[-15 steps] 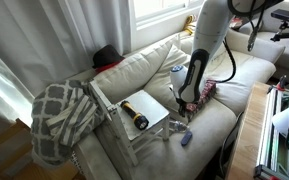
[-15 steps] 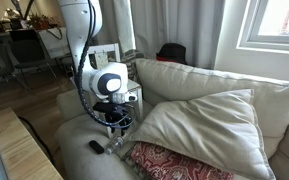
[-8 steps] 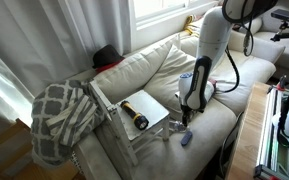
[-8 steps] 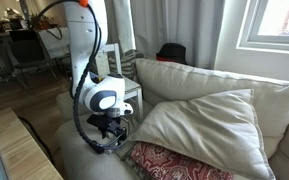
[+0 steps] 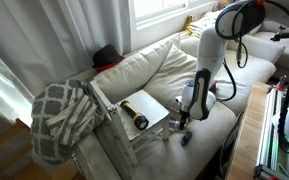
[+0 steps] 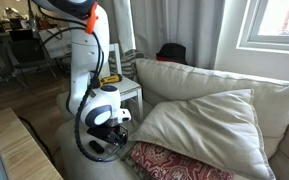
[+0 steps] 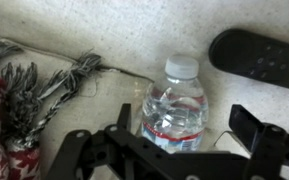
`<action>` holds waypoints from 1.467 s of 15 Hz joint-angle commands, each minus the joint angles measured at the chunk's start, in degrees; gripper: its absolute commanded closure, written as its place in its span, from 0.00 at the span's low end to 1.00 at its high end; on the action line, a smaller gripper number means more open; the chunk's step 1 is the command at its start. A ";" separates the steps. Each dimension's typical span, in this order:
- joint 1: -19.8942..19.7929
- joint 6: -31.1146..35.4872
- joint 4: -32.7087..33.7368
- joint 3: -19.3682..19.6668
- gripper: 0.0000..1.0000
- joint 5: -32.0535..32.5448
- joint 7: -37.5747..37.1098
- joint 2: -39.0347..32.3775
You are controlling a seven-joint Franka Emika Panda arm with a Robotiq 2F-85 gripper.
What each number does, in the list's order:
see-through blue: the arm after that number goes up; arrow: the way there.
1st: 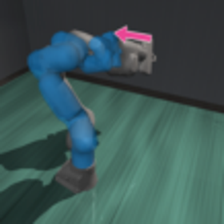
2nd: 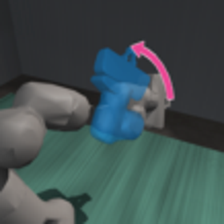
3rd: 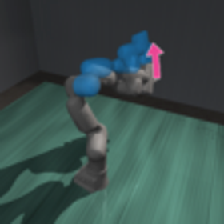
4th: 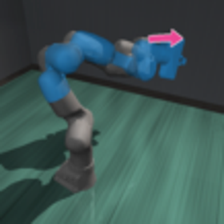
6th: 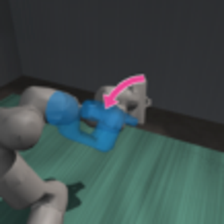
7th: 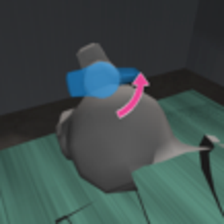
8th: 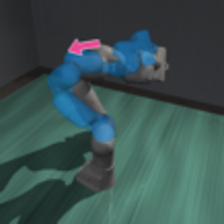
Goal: Put the flashlight on it's side then put the bottle onto the chair
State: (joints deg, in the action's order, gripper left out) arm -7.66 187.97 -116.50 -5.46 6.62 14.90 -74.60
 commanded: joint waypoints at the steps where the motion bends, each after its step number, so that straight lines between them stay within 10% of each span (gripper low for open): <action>1: 3.58 2.65 4.85 3.13 0.00 0.93 -2.09 -3.17; 14: 6.60 -3.69 15.08 3.21 0.00 1.57 -2.40 -9.71; 16: 7.25 -3.67 16.18 3.49 0.27 1.66 -2.53 -10.46; 22: 9.70 -5.68 13.54 6.60 0.62 1.62 -3.30 -7.03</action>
State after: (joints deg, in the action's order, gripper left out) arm -0.20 184.96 -101.86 -1.66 7.80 13.47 -83.46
